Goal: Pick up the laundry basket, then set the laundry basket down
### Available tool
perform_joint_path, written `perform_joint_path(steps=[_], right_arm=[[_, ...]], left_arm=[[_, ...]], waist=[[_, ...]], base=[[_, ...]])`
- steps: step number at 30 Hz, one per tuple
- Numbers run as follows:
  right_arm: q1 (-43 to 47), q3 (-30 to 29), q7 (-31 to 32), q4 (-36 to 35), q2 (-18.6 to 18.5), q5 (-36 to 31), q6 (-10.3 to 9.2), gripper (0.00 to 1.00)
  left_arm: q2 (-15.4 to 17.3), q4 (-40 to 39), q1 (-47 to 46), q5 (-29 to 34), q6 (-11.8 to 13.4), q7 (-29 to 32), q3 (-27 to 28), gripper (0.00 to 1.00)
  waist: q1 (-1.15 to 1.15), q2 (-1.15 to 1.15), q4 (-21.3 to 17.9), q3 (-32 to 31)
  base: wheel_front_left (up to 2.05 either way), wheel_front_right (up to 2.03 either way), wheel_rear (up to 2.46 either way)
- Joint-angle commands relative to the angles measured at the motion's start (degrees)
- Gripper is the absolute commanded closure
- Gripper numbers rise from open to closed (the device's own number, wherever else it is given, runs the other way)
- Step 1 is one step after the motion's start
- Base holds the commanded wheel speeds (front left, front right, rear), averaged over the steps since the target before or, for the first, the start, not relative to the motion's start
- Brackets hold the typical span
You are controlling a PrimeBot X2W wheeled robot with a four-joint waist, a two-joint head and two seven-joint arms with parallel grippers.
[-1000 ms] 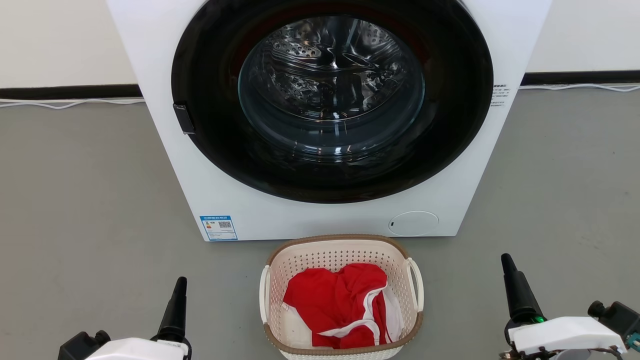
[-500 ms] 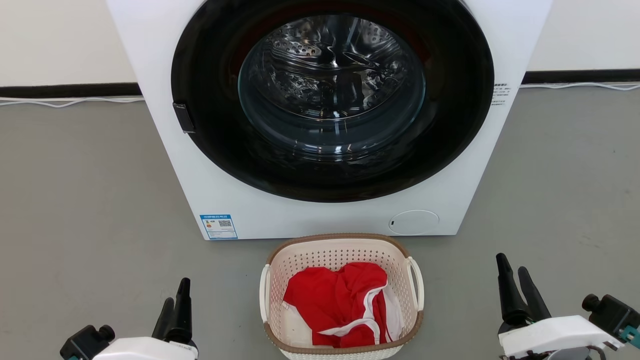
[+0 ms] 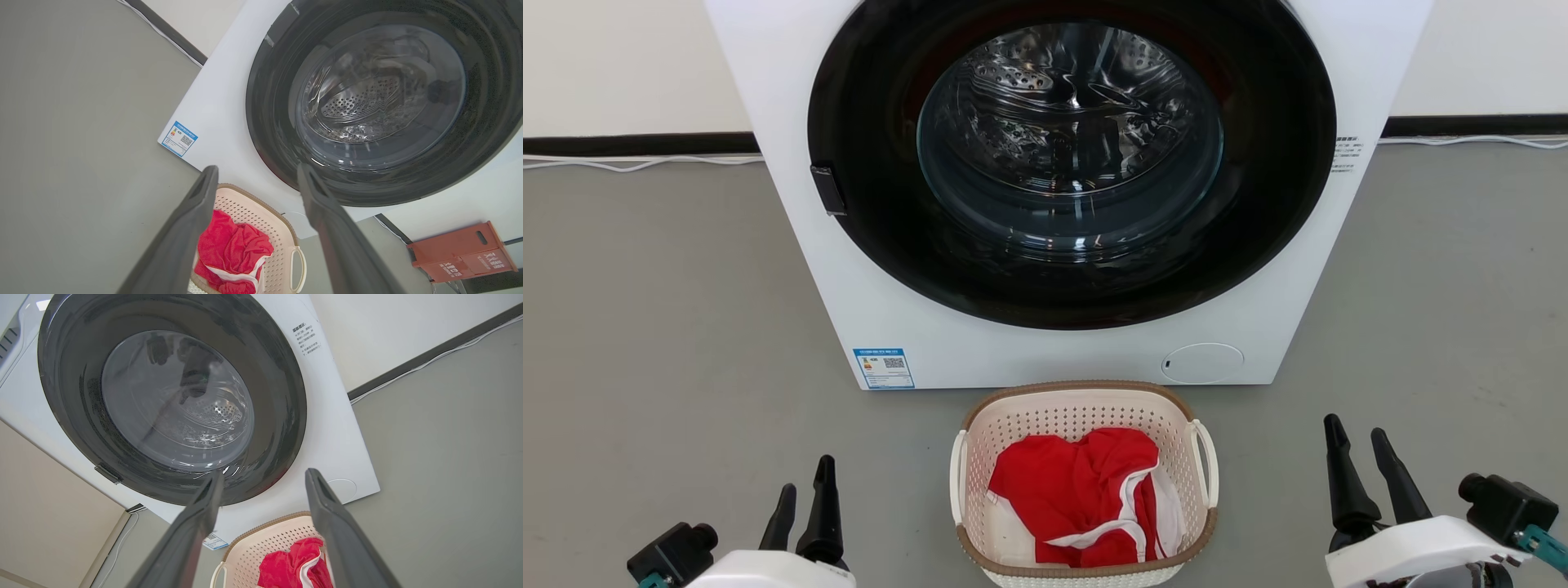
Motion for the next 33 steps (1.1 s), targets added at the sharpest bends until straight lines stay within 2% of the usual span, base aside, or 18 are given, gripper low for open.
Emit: perform_joint_path(steps=[1,33], right_arm=[[-1.23,1.05,-1.11,-1.37,-0.74,-2.98,0.01,0.0],[-0.94,2.26,-6.49,-1.02,-1.01,-29.51,0.01,0.0]], left_arm=[[0.58,-1.92,-0.56,2.64,0.57,-0.92,0.73,0.0],[0.89,-2.99,0.56,25.35,3.01,-6.39,0.17,0.0]], waist=[[-0.01,0.0,0.03,0.0],[-0.01,0.0,0.55,0.09]], base=[[0.0,0.0,0.0],[0.0,0.0,0.0]])
